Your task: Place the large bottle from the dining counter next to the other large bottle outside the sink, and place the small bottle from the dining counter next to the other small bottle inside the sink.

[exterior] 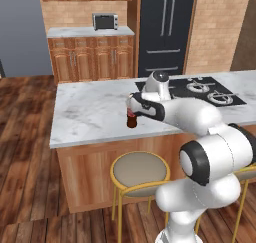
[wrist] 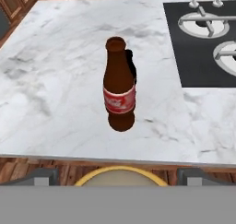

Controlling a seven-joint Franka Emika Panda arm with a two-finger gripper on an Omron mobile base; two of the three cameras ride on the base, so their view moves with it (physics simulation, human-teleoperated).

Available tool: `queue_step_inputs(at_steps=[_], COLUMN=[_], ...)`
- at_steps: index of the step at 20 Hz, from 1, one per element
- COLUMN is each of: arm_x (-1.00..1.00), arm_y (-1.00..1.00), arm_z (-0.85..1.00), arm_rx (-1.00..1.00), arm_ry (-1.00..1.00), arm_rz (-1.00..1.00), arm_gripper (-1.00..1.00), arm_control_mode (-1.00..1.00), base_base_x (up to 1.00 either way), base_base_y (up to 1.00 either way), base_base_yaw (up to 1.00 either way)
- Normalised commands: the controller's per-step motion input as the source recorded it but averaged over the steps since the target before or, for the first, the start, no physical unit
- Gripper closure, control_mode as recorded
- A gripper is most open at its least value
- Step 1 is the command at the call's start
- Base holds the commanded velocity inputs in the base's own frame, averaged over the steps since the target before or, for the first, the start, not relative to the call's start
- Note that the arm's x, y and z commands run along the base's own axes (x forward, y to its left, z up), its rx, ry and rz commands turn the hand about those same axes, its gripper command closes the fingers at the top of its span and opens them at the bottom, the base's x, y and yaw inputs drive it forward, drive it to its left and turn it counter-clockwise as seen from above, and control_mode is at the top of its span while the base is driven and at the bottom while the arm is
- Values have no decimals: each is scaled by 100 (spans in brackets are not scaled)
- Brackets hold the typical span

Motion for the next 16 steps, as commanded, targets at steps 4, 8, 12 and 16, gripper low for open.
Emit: queue_step_inputs(at_steps=[4, 8, 12, 16], arm_x=[28, 32, 27, 28], arm_y=[8, 4, 2, 0], arm_z=[-14, -14, -15, -16], arm_rx=[0, 0, 0, 0], arm_ry=[-1, -2, -4, -2], arm_rz=[0, 0, 0, 0], arm_gripper=[-100, -100, -100, -100], arm_control_mode=[-100, -100, -100, -100], base_base_x=[0, 0, 0, 0], base_base_y=[0, 0, 0, 0], base_base_yaw=[0, 0, 0, 0])
